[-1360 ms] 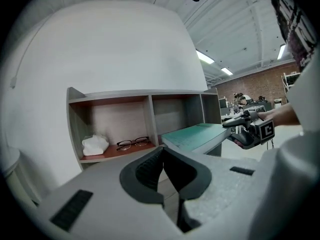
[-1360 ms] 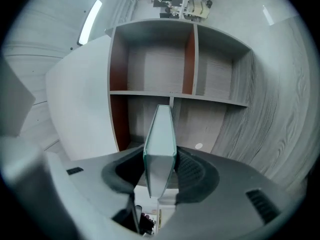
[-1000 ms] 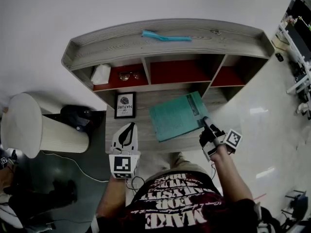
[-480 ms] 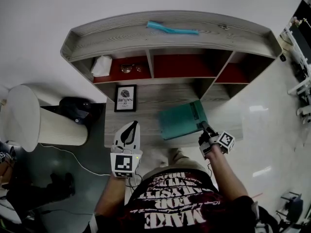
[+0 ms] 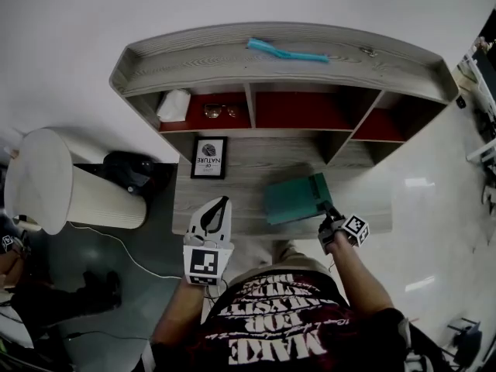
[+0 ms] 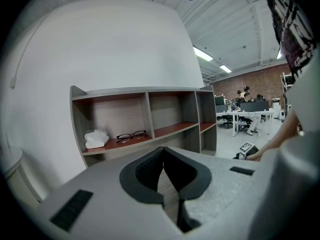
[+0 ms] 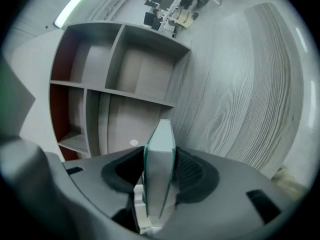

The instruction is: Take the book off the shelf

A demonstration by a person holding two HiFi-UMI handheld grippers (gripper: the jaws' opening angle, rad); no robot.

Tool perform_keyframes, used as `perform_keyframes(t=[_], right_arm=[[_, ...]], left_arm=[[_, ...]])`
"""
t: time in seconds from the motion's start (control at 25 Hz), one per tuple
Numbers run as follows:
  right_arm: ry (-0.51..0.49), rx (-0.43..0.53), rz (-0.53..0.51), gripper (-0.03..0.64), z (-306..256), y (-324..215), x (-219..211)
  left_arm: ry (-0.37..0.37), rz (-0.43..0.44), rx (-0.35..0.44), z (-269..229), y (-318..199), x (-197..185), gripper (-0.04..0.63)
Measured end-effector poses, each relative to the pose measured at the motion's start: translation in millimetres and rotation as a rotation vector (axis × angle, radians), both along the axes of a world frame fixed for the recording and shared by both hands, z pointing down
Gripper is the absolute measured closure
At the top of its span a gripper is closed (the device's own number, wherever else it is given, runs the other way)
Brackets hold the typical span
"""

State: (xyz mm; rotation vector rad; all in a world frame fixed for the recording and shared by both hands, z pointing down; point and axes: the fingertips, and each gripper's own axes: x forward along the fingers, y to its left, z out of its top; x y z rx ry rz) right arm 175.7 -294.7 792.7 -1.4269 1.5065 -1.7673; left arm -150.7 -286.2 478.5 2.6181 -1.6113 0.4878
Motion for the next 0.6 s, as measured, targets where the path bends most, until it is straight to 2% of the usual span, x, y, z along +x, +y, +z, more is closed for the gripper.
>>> perform_keyframes(t=[0.08, 0.12, 0.16, 0.24, 0.32, 0.4, 0.52, 0.6], right_arm=[[0.099, -0.051, -0.064, 0.408, 19, 3, 2], [0.158, -0.081, -0.109, 0.358, 28, 7, 2], [0.221, -0.106, -0.158, 0.261, 34, 12, 3], [0.359, -0.134, -0.269, 0.193, 38, 23, 4], [0.459, -0.155, -0.397, 0.168, 36, 35, 0], [0.498, -0.174, -0.488, 0.153, 33, 47, -3], [0.616, -0.141, -0.543, 0.141, 15, 54, 6], [0.705, -0.073, -0.576, 0.141, -8, 57, 9]], left_arm=[[-0.004, 0.003, 0.009, -4, 2, 1, 0.589], [-0.004, 0.006, 0.015, -6, 4, 2, 0.589], [-0.002, 0.010, 0.020, -9, 7, 2, 0.589], [0.006, 0.013, 0.030, -13, 13, 1, 0.589], [0.017, 0.012, 0.035, -14, 20, -2, 0.588], [0.030, 0.017, 0.037, -14, 29, -3, 0.589], [0.047, 0.034, 0.038, -13, 46, -1, 0.588], [0.055, 0.048, 0.043, -13, 57, 3, 0.589]])
